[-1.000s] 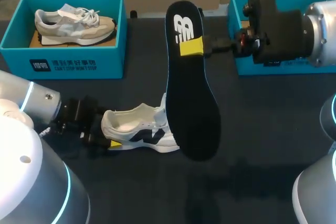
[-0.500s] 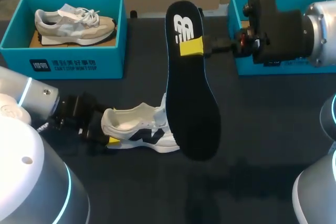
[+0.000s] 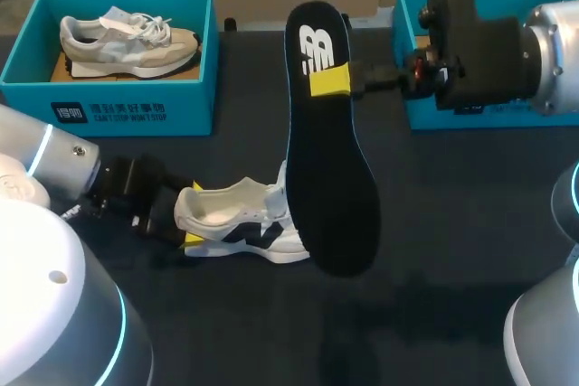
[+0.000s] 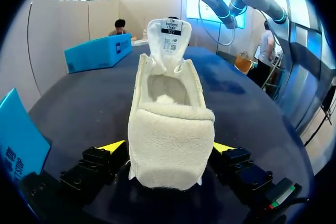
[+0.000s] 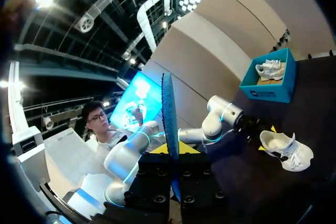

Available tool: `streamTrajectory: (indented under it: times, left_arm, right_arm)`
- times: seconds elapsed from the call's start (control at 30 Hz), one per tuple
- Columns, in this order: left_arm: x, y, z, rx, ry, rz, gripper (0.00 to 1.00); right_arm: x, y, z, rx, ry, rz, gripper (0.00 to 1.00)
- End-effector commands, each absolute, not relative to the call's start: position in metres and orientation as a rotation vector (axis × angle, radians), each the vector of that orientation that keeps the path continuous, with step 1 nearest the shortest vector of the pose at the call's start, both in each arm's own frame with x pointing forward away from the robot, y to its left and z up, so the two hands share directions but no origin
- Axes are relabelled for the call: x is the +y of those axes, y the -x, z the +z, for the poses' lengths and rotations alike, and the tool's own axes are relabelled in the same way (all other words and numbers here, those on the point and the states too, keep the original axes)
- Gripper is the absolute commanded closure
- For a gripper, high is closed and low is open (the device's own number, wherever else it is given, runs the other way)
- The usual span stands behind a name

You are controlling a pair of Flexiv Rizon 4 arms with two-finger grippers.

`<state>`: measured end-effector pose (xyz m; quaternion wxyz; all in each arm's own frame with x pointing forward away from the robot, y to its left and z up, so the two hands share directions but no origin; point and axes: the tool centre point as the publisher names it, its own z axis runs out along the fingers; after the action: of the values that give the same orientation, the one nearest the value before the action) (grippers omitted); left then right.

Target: Take the shoe out of the shoebox, open the shoe tongue, remove and reinsert the insole, then place the shoe into the shoebox

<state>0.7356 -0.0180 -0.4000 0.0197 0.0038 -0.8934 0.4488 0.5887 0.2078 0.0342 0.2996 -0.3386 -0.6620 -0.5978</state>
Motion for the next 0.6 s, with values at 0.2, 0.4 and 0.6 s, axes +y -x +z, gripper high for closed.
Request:
streamTrajectory:
  times: [0.2,0.4,0.6]
  left_arm:
    - [-0.010,-0.738,-0.384,-2.853,-0.033,1.252,0.00]
    - [-0.006,-0.737,-0.377,-2.897,-0.057,1.195,0.00]
    - [-0.006,-0.737,-0.377,-2.897,-0.057,1.195,0.00]
  right_arm:
    - [0.212,-0.585,0.034,-1.754,0.907,-1.593,1.00]
    - [0.212,-0.585,0.034,-1.754,0.907,-1.593,1.00]
    - [0.212,-0.585,0.034,-1.754,0.907,-1.593,1.00]
